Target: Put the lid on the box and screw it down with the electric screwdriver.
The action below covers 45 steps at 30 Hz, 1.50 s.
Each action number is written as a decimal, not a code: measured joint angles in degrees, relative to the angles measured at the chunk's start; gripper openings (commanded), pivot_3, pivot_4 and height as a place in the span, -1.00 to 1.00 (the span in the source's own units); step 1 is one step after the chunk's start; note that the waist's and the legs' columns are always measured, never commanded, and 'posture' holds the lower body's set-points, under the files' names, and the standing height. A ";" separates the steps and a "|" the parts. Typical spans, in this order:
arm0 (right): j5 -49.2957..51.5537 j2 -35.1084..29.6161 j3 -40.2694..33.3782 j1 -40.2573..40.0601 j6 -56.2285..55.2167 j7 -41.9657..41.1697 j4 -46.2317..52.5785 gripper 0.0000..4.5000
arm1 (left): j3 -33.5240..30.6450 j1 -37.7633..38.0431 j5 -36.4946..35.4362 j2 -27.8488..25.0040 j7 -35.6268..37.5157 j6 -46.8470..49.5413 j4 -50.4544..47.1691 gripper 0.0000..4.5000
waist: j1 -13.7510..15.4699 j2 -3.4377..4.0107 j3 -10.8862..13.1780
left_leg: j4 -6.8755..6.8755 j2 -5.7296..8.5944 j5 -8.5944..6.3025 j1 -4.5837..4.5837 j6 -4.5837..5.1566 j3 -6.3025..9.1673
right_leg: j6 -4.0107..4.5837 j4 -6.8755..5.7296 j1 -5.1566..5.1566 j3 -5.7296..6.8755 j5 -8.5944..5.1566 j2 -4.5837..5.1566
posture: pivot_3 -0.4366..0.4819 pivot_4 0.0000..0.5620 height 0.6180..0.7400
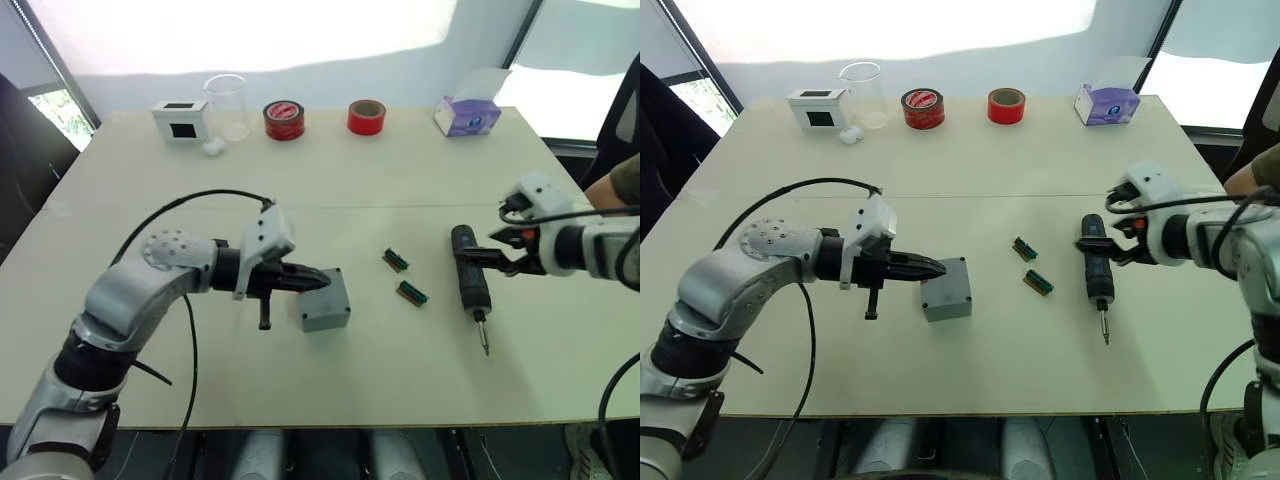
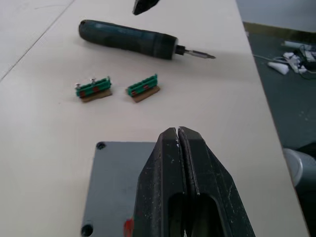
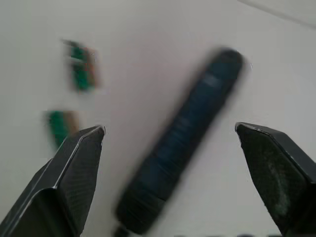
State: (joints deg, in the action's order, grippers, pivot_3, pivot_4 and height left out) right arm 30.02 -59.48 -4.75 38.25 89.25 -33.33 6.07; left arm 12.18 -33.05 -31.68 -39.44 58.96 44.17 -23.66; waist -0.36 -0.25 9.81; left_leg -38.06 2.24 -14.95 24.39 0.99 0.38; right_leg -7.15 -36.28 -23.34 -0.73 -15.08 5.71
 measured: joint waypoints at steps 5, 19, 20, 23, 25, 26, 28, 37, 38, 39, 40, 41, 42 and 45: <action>8.93 -0.74 4.53 2.89 2.87 0.34 -9.39 0.96 | 0.97 0.01 1.09 0.64 0.18 -1.15 -0.01 -1.00 | -0.28 0.00 0.00 | 0.03 0.00 -0.01 0.02 0.03 -0.02 | -0.01 0.03 -0.02 -0.02 0.00 0.00 | -0.05 -0.47 1.00; 15.66 0.25 18.25 8.32 2.92 3.76 -18.84 0.96 | 2.39 4.16 2.52 1.91 -3.60 -1.79 -2.49 -1.00 | -0.16 -0.01 0.00 | -0.01 0.00 -0.02 0.03 0.03 -0.01 | -0.02 0.03 -0.01 0.00 0.01 -0.02 | -0.05 -0.47 1.00; 15.06 0.28 18.73 8.50 2.92 3.73 -19.38 0.96 | 2.39 4.17 2.51 1.88 -3.91 -1.77 -2.60 -1.00 | -0.08 -0.01 0.00 | -0.01 0.02 -0.02 0.03 0.03 -0.01 | -0.02 0.03 0.00 -0.01 0.01 -0.01 | -0.05 -0.47 1.00; 13.59 0.49 19.72 9.24 2.93 3.24 -19.71 0.74 | 2.35 4.32 2.49 1.82 -4.40 -1.70 -3.41 -1.00 | -0.10 -0.01 0.00 | -0.01 0.02 -0.02 0.03 0.04 -0.01 | -0.02 0.03 0.00 -0.01 0.01 -0.01 | -0.05 -0.47 1.00; 11.88 1.08 20.38 9.62 2.92 2.93 -19.73 0.49 | 2.21 4.80 2.49 1.75 -4.77 -1.71 -3.61 -1.00 | -0.20 -0.01 0.00 | -0.01 0.02 -0.02 0.02 0.04 -0.01 | -0.02 0.03 0.00 -0.01 0.01 -0.01 | -0.05 -0.47 1.00; 10.89 1.07 21.30 9.93 2.89 2.34 -19.61 0.38 | 2.21 5.32 2.50 1.75 -5.15 -1.70 -3.60 -1.00 | -0.23 -0.01 0.00 | -0.02 0.02 -0.02 0.02 0.04 -0.01 | -0.02 0.03 0.00 -0.01 0.01 -0.02 | -0.05 -0.47 1.00; 9.22 1.00 22.37 9.96 2.72 1.71 -19.05 0.14 | 2.19 5.38 2.49 1.74 -5.50 -1.68 -3.60 -1.00 | -0.16 -0.01 0.00 | -0.02 0.02 -0.02 0.03 0.04 0.00 | -0.02 0.03 0.01 0.00 0.01 -0.02 | -0.05 -0.47 1.00; 6.18 1.28 22.88 9.95 2.82 -1.02 -18.75 -0.23 | 2.18 5.37 2.55 1.59 -5.70 -1.78 -3.46 -1.00 | -0.13 -0.02 0.00 | -0.02 0.02 -0.02 0.03 0.03 0.01 | -0.02 0.03 0.01 0.00 0.01 -0.03 | -0.05 -0.47 1.00; 5.62 2.00 22.00 10.34 2.83 -1.11 -20.16 -0.23 | 2.14 5.37 2.62 1.40 -5.70 -1.86 -3.29 -1.00 | -0.17 -0.02 0.00 | -0.02 0.02 -0.02 0.02 0.03 0.00 | -0.02 0.03 0.01 0.00 0.01 -0.03 | -0.05 -0.47 1.00; 5.36 2.30 21.66 10.58 2.81 -1.19 -21.01 -0.23 | 2.09 5.35 2.72 1.34 -5.70 -1.88 -3.12 -1.00 | -0.21 -0.03 -0.01 | -0.02 0.02 -0.02 0.02 0.03 0.00 | -0.02 0.03 0.02 0.00 0.01 -0.03 | -0.05 -0.47 1.00; 4.68 2.91 21.37 11.33 2.49 -1.25 -22.73 -0.23 | 1.90 5.33 2.83 1.25 -5.70 -1.94 -2.67 -1.00 | -0.25 -0.03 -0.01 | -0.03 0.02 -0.02 0.01 0.03 -0.01 | -0.03 0.03 0.02 0.00 0.01 -0.03 | -0.05 -0.47 1.00; 3.56 3.47 21.12 11.96 1.44 -1.19 -24.48 -0.23 | 1.61 5.32 2.93 1.18 -5.70 -1.97 -2.02 -1.00 | -0.26 -0.03 -0.01 | -0.04 0.02 -0.01 0.01 0.03 -0.02 | -0.03 0.03 0.02 0.00 0.02 -0.03 | -0.05 -0.47 1.00; 2.82 4.05 20.84 12.58 0.63 -1.09 -25.92 -0.23 | 1.31 5.41 2.95 0.96 -5.66 -2.01 -1.67 -1.00 | -0.26 -0.03 -0.01 | -0.04 0.02 -0.01 0.01 0.03 -0.02 | -0.03 0.03 0.02 0.00 0.02 -0.03 | -0.05 -0.47 1.00; -0.70 9.34 12.94 16.07 -12.58 3.14 -33.26 -0.23 | -0.90 5.21 2.90 -0.29 -5.36 -2.22 0.88 -1.00 | -0.56 0.15 0.11 | 0.01 0.03 0.00 0.06 0.00 -0.21 | -0.14 -0.03 -0.17 -0.15 0.08 -0.05 | -0.05 -0.47 1.00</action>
State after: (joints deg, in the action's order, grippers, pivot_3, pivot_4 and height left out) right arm 29.32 -50.15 8.19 54.32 76.66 -30.19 -27.19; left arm 11.28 -27.83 -28.78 -39.73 53.60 41.95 -22.78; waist -0.92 -0.10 9.92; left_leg -38.04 2.27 -14.95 24.45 0.99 0.17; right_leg -7.29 -36.31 -23.51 -0.87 -15.01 5.66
